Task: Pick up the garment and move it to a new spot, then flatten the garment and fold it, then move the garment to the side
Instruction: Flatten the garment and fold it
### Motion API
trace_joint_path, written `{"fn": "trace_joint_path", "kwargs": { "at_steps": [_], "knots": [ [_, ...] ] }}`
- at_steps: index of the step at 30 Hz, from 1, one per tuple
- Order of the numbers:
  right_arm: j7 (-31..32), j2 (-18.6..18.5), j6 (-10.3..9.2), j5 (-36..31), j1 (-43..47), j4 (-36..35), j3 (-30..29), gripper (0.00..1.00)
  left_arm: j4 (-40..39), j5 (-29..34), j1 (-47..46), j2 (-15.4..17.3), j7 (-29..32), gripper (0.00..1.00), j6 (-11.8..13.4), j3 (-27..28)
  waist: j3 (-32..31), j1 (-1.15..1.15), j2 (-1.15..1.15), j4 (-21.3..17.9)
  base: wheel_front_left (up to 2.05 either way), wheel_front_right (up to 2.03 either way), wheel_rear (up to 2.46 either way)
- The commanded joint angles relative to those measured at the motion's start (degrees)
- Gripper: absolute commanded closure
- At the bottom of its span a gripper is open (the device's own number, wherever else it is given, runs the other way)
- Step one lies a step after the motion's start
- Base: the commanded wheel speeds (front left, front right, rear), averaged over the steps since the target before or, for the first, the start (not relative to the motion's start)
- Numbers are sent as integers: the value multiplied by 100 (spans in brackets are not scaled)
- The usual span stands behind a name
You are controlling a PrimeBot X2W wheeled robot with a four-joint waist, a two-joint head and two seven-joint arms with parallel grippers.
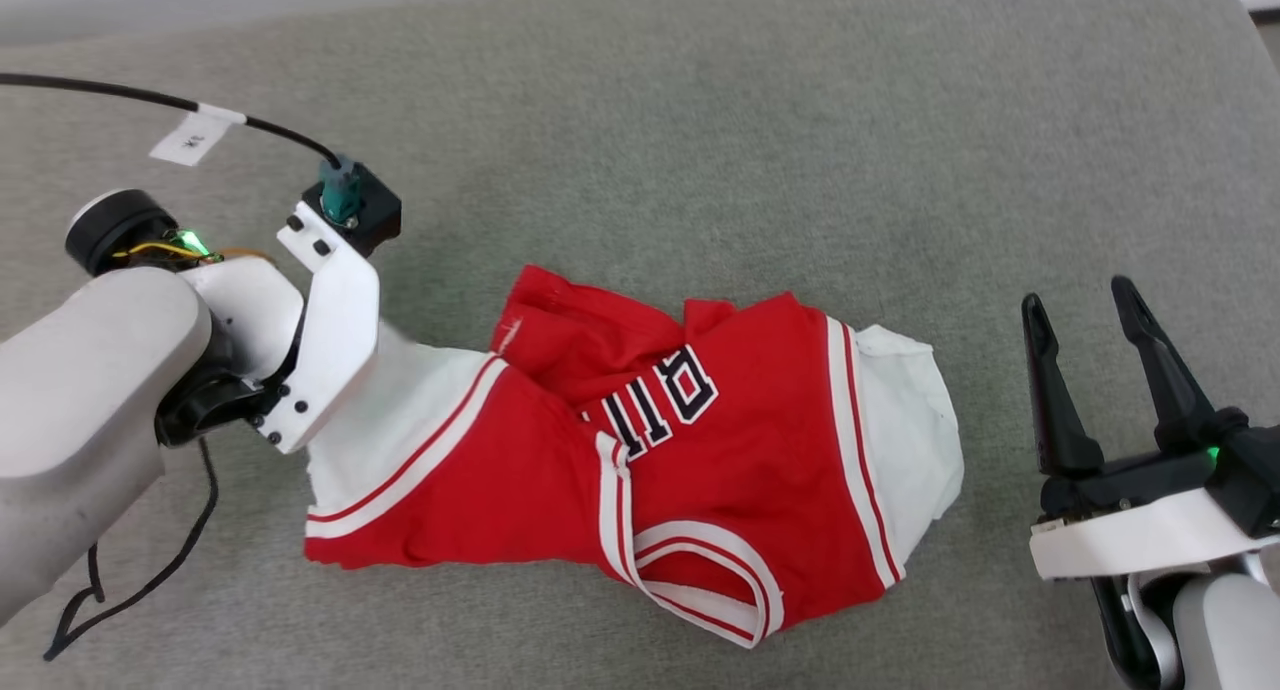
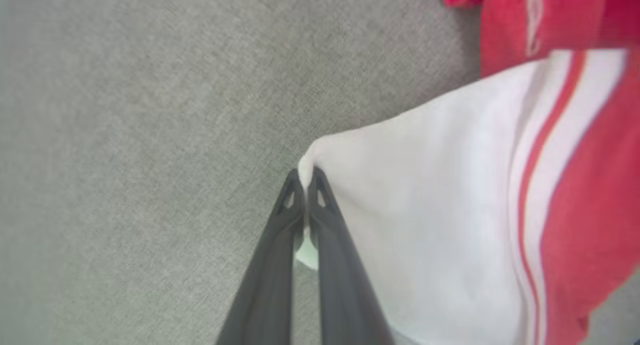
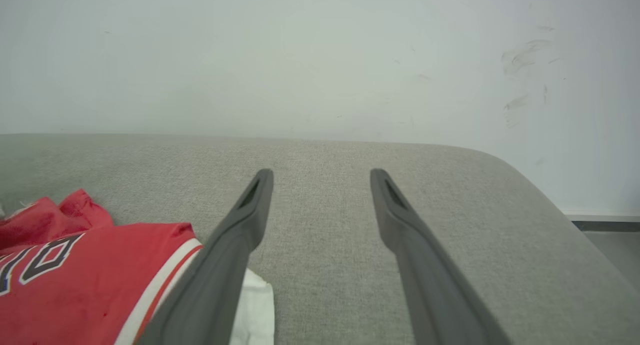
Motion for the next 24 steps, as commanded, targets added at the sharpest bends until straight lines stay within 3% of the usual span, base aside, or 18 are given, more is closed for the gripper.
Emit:
{"fn": "trace_joint_path", "kwargs": {
  "at_steps": [1,9,14,19,24],
  "knots": [
    [-13,-38,-6,26,133,47,-43,0,-133,-41,-42,56,-369,100,17,18,-363,-1,0,282,0,0,0],
    [-13,-82,-6,39,561,200,-243,0,-925,-140,692,628,-1333,100,60,-152,-1054,-1,0,842,0,0,0],
    [-13,-69,-5,18,781,244,-349,0,-1414,-276,1489,1057,-1446,100,338,-325,-1296,-1,0,1096,0,0,0],
    [-13,-65,-6,28,892,322,-348,0,-1496,-416,2385,1191,-1493,100,573,-465,-1369,-1,0,1168,0,0,0],
    [-13,-92,-6,38,899,407,-328,0,-1049,-498,3065,951,-1603,100,651,-526,-1361,-1,0,1095,0,0,0]
  ]
}}
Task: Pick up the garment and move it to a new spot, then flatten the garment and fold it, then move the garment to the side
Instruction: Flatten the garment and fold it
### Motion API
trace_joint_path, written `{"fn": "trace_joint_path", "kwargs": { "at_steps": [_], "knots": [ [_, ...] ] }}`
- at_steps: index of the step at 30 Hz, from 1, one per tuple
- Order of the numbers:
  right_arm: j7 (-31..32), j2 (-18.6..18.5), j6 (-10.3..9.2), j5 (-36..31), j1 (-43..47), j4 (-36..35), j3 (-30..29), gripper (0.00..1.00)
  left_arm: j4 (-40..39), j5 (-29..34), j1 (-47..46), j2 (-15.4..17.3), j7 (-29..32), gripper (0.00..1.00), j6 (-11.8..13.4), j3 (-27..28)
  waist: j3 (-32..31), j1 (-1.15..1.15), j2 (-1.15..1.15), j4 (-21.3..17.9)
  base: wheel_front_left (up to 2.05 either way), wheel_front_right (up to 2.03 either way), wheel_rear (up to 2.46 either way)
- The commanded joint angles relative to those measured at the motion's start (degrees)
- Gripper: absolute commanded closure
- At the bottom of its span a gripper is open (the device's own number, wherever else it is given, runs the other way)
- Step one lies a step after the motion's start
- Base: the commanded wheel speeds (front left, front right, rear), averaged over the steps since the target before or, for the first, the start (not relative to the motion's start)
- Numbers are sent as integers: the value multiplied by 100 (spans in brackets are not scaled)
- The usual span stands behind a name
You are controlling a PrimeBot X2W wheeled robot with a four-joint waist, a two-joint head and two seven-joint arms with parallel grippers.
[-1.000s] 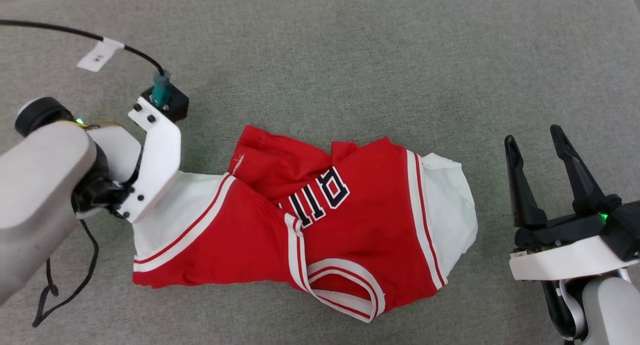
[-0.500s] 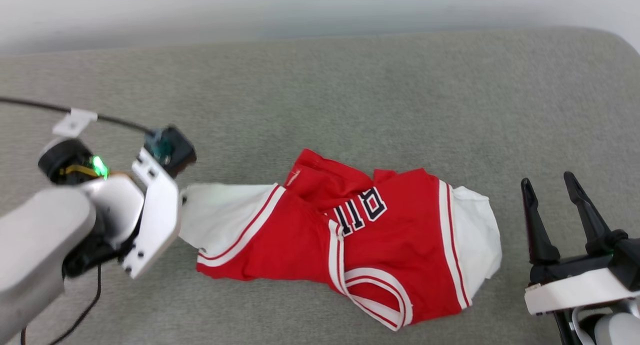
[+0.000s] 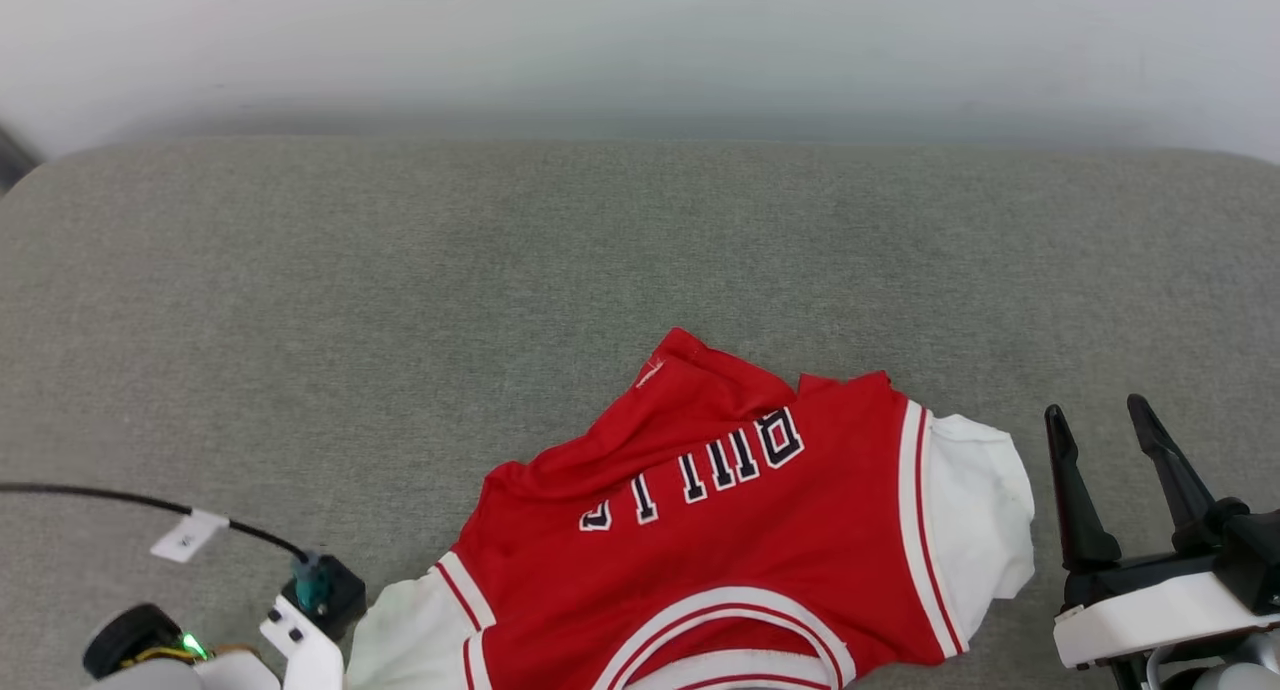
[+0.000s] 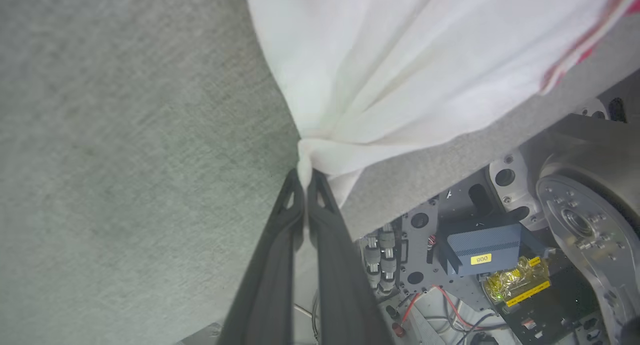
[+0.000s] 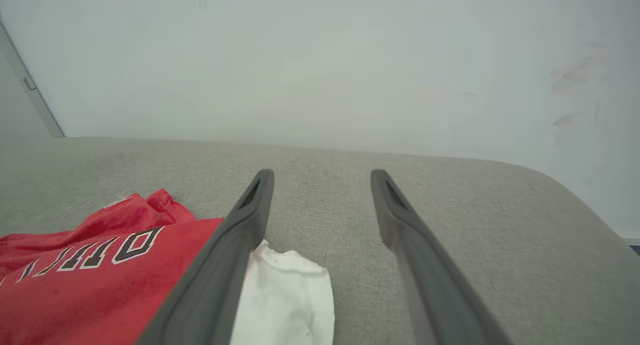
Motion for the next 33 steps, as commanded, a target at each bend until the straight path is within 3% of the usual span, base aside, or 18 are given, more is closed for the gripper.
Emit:
{"fn": "trace_joint_path", "kwargs": {
  "at_steps": [1,3,4,5,8,17,21,27,28,33],
  "knots": [
    [-13,-40,-6,-11,49,45,9,0,203,-51,219,-176,-58,100,9,-15,8,0,0,-43,0,0,0],
    [-12,-56,-6,-17,38,72,16,0,404,-21,366,-322,-148,100,-6,-36,11,0,0,-70,0,0,0],
    [-12,-63,-6,-19,46,81,6,0,473,-77,409,-420,-234,71,18,-7,-1,0,0,-69,0,0,0],
    [-12,-61,-5,-22,64,88,-6,0,517,-82,394,-458,-304,0,20,18,-21,0,0,-70,0,0,0],
    [-12,-59,-6,-27,122,98,-51,0,539,18,268,-400,-350,0,9,59,-63,0,0,-51,0,0,0],
    [-12,91,-6,-73,254,65,-126,0,-250,316,-566,371,-167,0,59,490,-286,0,0,-16,0,0,0],
    [-12,128,-5,-84,231,41,-119,0,-569,416,-1006,479,-52,0,65,727,-275,0,0,-85,0,0,0],
    [-12,139,-6,-78,94,3,-84,0,-670,520,-1507,225,178,0,-17,879,-146,0,0,-218,0,0,0],
    [-12,135,-6,-98,18,-16,-63,0,-558,484,-1738,-53,411,0,-152,839,-23,0,0,-307,0,0,0],
    [-12,136,-5,-125,-137,-49,-8,0,-227,285,-1955,-509,915,0,-405,632,189,0,0,-485,0,0,0]
  ]
}}
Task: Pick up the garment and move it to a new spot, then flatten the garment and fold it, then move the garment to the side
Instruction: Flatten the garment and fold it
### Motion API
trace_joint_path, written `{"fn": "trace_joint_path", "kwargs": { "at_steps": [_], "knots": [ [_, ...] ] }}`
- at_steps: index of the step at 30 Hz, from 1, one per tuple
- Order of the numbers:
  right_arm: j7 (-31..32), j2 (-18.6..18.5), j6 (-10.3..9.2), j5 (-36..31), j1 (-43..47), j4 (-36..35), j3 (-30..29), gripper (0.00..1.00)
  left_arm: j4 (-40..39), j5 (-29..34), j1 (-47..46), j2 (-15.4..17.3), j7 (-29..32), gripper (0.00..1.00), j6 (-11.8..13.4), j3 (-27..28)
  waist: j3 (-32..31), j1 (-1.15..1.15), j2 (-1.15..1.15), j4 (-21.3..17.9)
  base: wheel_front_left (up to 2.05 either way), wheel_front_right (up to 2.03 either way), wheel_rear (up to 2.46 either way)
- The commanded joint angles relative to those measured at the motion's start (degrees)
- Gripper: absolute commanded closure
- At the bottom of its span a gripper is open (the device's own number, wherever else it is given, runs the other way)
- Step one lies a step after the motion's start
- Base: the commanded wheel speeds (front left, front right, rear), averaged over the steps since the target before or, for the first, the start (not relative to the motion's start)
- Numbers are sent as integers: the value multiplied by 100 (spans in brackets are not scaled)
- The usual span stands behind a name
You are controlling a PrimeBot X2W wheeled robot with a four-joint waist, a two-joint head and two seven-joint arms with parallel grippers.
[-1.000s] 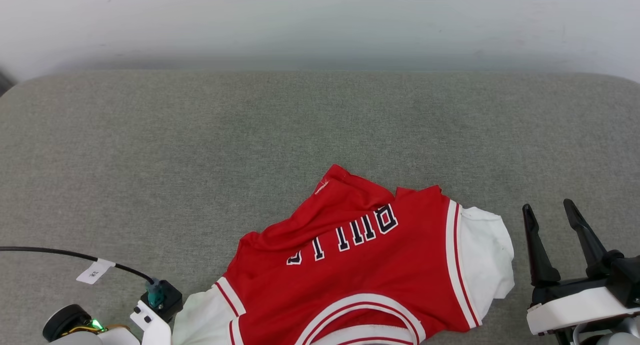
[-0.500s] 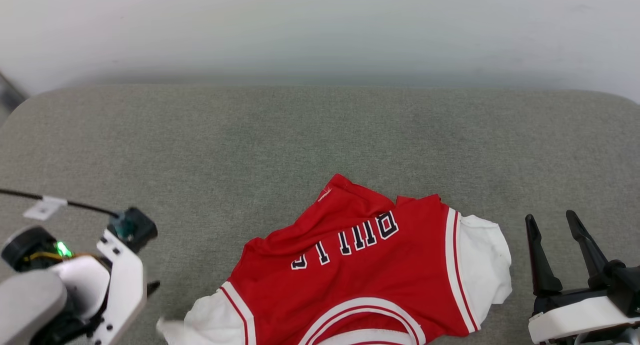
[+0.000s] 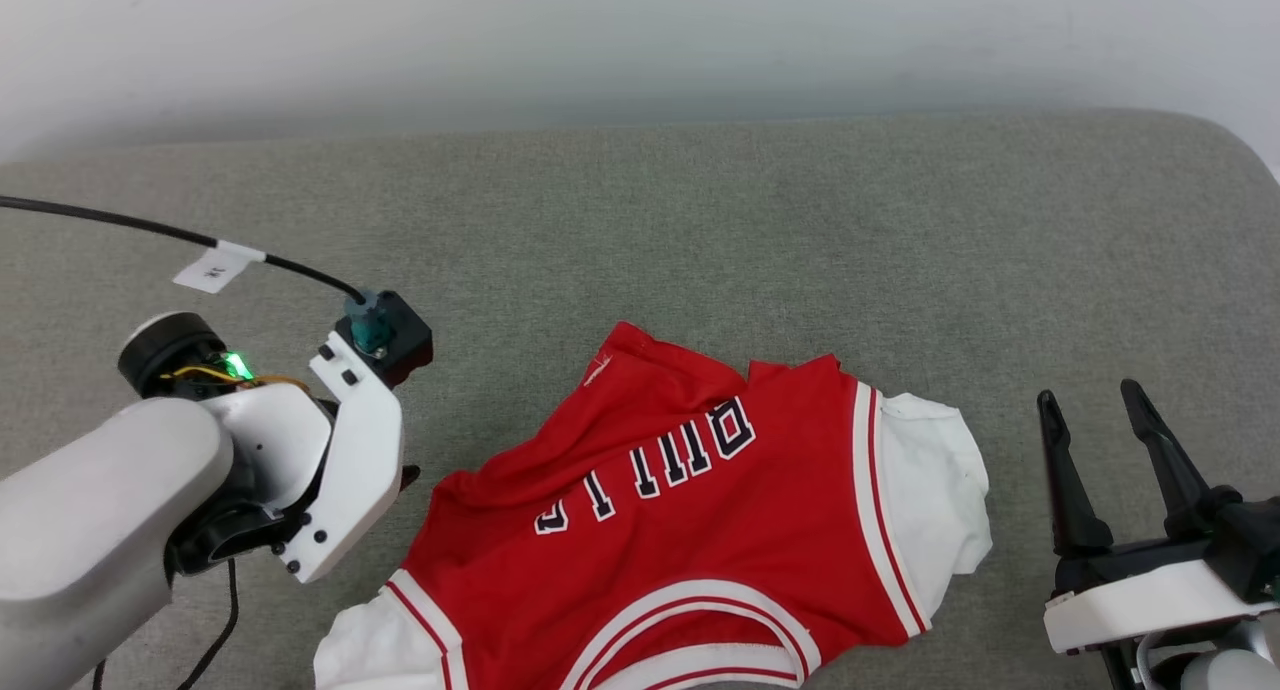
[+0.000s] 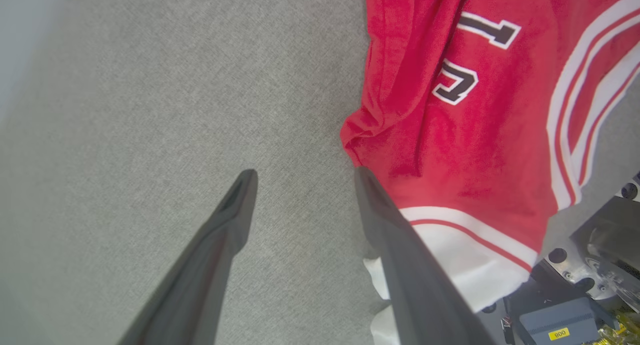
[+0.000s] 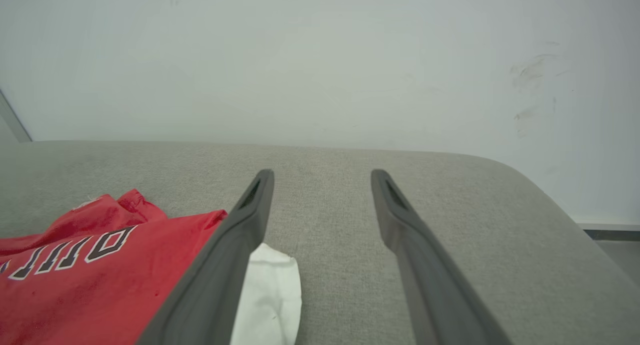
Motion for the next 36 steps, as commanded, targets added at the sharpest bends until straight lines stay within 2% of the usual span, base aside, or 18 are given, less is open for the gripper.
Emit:
{"fn": "trace_joint_path", "kwargs": {
  "at_steps": [1,8,13,20,21,22,25,31,36],
  "knots": [
    [-13,21,-5,-2,-106,-24,7,0,110,-70,-85,-104,148,0,-55,-82,127,0,0,-114,0,0,0],
    [-12,31,-5,-42,-297,-57,45,0,570,-412,-211,-625,760,0,-203,-392,430,0,0,-314,0,0,0],
    [-12,67,-5,-63,-436,-83,80,0,858,-192,-285,-846,1005,0,-235,-590,681,0,0,-463,0,0,0],
    [-12,123,-4,-63,-606,-94,65,0,752,394,-7,-868,1399,0,-232,-758,965,0,0,-609,0,0,0],
    [-12,125,-5,-65,-605,-94,41,0,723,443,28,-879,1395,54,-233,-767,985,0,0,-604,0,0,0],
    [-12,127,-4,-68,-609,-89,24,0,681,528,46,-882,1363,100,-233,-773,1000,0,0,-596,0,0,0],
    [-12,143,-5,-86,-612,-66,-1,0,557,707,43,-808,1409,100,-226,-774,997,0,0,-563,0,0,0],
    [-12,153,-4,-109,-549,-16,-1,0,504,460,-672,-557,840,100,-227,-673,860,0,0,-478,0,0,0],
    [-12,158,-5,-77,-584,-32,59,0,768,613,-1259,-347,540,100,-228,-664,860,0,0,-548,0,0,0]
  ]
}}
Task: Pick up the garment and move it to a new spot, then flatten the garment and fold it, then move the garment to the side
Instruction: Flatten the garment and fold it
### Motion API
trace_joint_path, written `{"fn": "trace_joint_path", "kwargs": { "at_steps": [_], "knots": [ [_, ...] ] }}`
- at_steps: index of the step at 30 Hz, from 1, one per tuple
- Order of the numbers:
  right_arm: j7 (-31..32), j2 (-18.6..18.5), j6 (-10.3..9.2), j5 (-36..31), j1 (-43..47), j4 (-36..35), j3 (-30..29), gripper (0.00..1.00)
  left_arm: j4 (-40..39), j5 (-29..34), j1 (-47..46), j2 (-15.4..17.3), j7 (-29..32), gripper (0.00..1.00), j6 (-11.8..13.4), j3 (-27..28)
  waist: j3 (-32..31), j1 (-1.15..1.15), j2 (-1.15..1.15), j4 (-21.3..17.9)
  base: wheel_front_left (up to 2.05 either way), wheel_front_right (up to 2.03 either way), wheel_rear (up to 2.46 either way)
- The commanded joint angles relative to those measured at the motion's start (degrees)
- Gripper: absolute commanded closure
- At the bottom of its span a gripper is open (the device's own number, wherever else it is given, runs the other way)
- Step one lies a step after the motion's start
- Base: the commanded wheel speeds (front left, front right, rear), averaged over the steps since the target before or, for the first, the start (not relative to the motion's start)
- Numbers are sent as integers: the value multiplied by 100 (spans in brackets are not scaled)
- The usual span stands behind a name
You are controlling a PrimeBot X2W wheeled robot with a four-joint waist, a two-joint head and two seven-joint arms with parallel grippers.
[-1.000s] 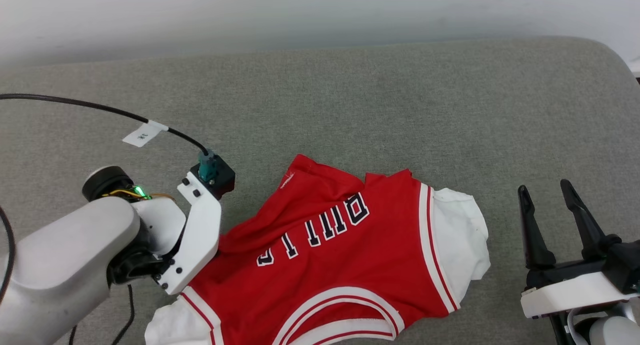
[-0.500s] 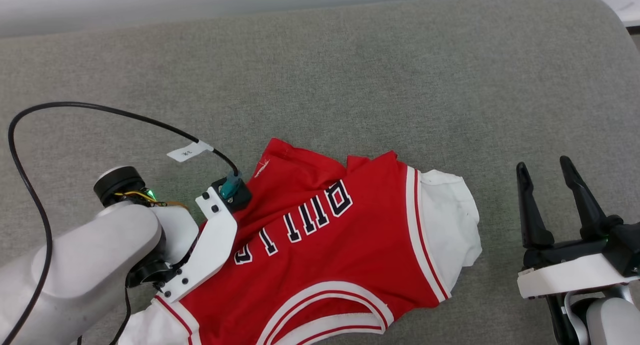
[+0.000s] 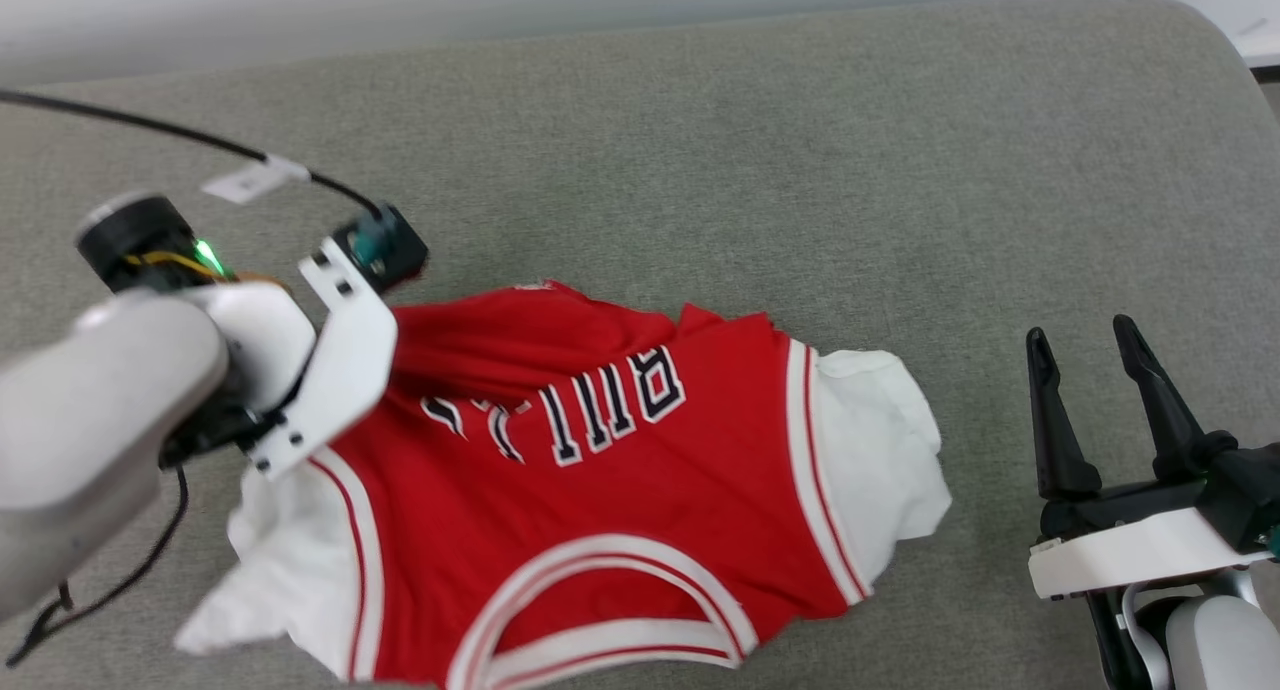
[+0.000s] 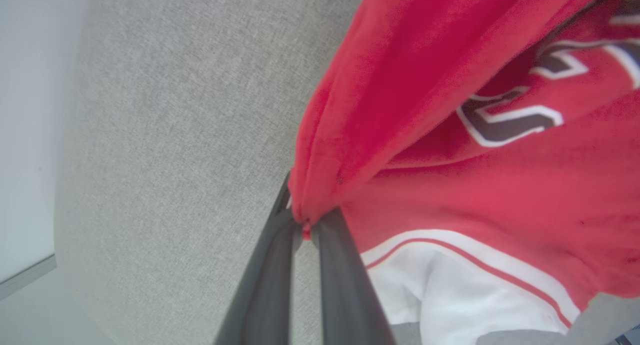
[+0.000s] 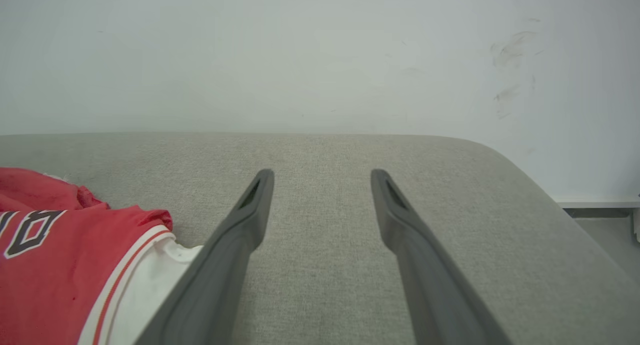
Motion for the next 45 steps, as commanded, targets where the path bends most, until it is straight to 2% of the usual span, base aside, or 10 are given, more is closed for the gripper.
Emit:
{"fn": "trace_joint_path", "kwargs": {
  "at_steps": [1,11,19,20,21,26,31,38,41,45],
  "knots": [
    [-12,18,-6,14,-57,-13,29,0,152,68,-218,21,-115,100,18,20,48,0,0,-67,0,0,0],
    [-12,103,-5,27,-211,-78,24,0,1378,507,-613,-420,-1182,100,18,-9,466,0,0,-401,0,0,0],
    [-12,164,-6,-24,-256,-33,69,0,2120,276,100,-684,-1293,100,9,-76,516,0,0,-494,0,0,0],
    [-12,164,-5,-31,-241,-32,59,0,2191,223,154,-700,-1332,69,7,-89,489,0,0,-468,0,0,0],
    [-12,158,-5,-41,-215,-27,46,0,2239,211,168,-711,-1429,0,4,-93,456,0,0,-437,0,0,0],
    [-12,115,-5,-51,-52,27,57,0,2327,-18,-55,-653,-2054,0,9,81,182,0,0,-250,0,0,0],
    [-12,99,-5,-44,84,81,88,0,2212,-332,-198,-453,-2187,0,17,236,-82,0,0,-67,0,0,0],
    [-12,88,-6,-41,230,72,127,0,1884,-996,-223,143,-1405,0,17,261,-267,0,0,142,0,0,0],
    [-12,77,-6,-44,243,51,119,0,1745,-1553,-145,286,-1016,0,17,418,-256,0,0,197,0,0,0],
    [-12,55,-6,-31,233,29,114,0,1464,-1678,-33,454,-720,0,39,356,-214,0,0,242,0,0,0]
  ]
}}
